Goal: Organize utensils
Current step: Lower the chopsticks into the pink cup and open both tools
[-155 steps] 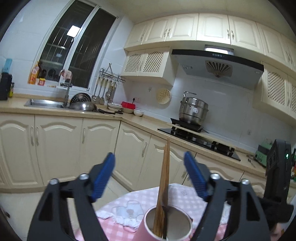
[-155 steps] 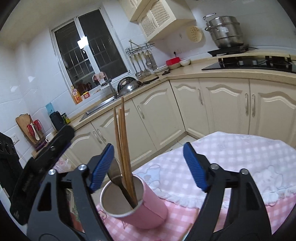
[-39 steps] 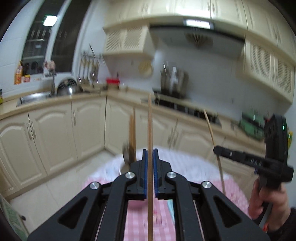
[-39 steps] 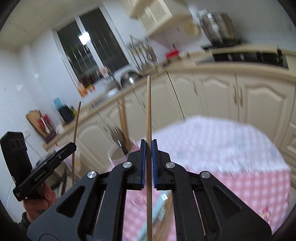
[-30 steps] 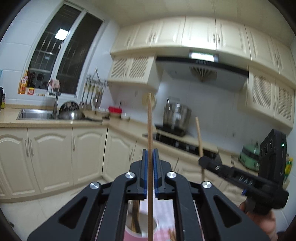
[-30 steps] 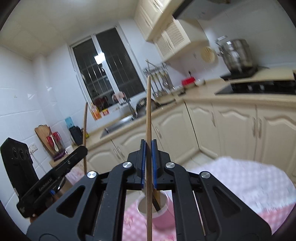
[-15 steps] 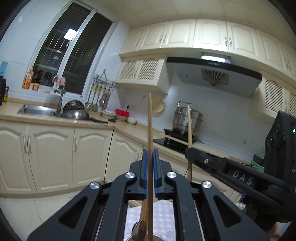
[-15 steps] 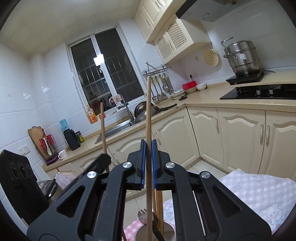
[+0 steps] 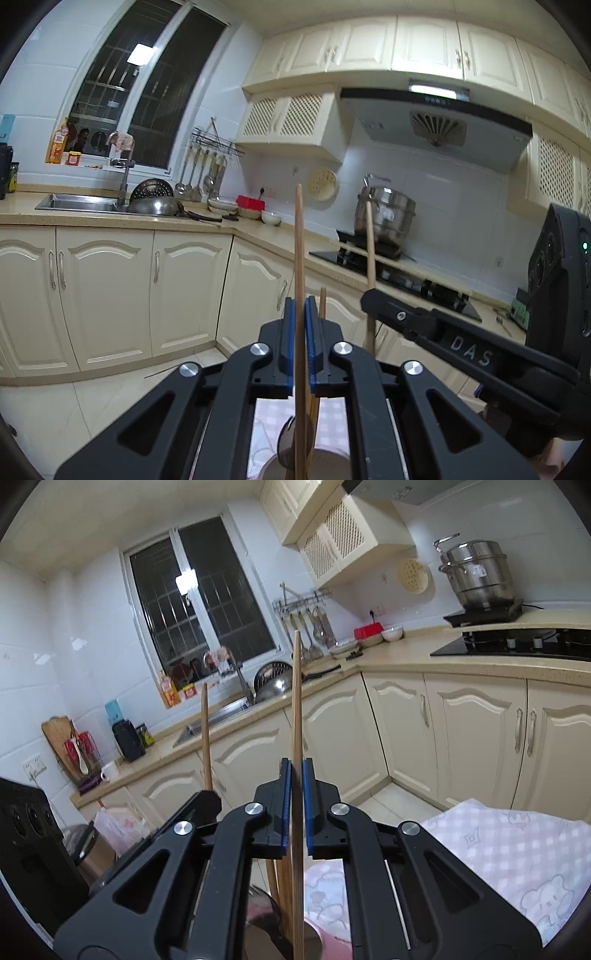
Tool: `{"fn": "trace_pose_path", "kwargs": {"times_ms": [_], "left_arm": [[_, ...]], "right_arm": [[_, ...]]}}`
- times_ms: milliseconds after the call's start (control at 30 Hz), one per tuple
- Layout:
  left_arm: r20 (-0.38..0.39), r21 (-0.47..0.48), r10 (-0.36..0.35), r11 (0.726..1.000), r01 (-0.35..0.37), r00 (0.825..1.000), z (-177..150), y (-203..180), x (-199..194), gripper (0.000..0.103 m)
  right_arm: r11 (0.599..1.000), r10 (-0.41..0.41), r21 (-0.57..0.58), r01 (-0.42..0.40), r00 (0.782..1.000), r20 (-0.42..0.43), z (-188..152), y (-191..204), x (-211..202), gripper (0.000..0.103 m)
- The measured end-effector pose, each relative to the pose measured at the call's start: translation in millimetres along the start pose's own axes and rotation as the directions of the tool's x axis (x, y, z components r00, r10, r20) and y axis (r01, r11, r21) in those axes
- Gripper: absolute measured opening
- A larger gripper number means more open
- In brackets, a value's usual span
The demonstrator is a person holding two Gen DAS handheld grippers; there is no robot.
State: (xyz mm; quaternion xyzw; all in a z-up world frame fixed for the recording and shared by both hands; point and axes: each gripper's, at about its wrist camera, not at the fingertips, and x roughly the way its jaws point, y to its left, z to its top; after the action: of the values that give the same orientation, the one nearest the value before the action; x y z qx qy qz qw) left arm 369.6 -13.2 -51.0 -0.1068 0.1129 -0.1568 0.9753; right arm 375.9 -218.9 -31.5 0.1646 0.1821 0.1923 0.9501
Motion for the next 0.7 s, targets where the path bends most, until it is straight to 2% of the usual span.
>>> {"fn": "trace_pose_path", "kwargs": {"times_ms": [33,67,100,133,167,200,267,333,367,467,700], "left_arm": [[-0.002,0.005,0.005,1.0,-0.005,1.0,-1,0,-2,0.008],[-0.011,0.008,0.002,1.0,-0.002,1.0,-1,0,-3,0.021],[-0.021,0.01,-0.004,1.0,0.004,1.0,-1,1,-5,0.032],[-0.012,0.01,0.001,1.0,-0.001,1.0,0,2,-11,0.051],[-0.001,0.009,0.008,1.0,-0.008,1.0,0,3,-16,0.065],[0.005,0.015,0.014,1.0,-0.014,1.0,3,5,-23,0.069],[0.003,0.025,0.025,0.999,-0.025,1.0,6,6,-32,0.082],[-0.001,0.034,0.032,0.999,-0.032,0.999,11,5,-44,0.088],[-0.006,0.041,0.04,0.998,-0.04,0.999,13,5,-51,0.091],[-0.015,0.053,0.05,0.997,-0.049,0.999,18,1,-67,0.094],[-0.027,0.085,0.044,0.996,-0.041,0.999,19,-14,-108,0.095]], "right_arm": [[1.0,-0.008,0.001,0.008,1.0,-0.012,-1,-1,0,0.008],[1.0,-0.019,0.008,0.019,1.0,-0.022,-2,-5,-4,0.011],[0.999,-0.029,0.022,0.029,0.999,-0.021,-4,-9,-9,0.029],[0.998,-0.045,0.039,0.045,0.999,-0.013,-4,-13,-15,0.064],[0.996,-0.057,0.068,0.057,0.998,0.005,-4,-21,-25,0.075],[0.995,-0.061,0.085,0.059,0.998,0.011,-4,-26,-33,0.081],[0.992,-0.078,0.102,0.077,0.997,0.009,-2,-35,-48,0.083],[0.989,-0.091,0.121,0.089,0.996,0.007,0,-43,-64,0.096],[0.987,-0.101,0.127,0.1,0.995,0.0,1,-47,-72,0.097],[0.981,-0.136,0.135,0.141,0.99,-0.044,1,-58,-92,0.097],[0.969,-0.183,0.145,0.198,0.977,-0.113,-13,-74,-133,0.097]]}}
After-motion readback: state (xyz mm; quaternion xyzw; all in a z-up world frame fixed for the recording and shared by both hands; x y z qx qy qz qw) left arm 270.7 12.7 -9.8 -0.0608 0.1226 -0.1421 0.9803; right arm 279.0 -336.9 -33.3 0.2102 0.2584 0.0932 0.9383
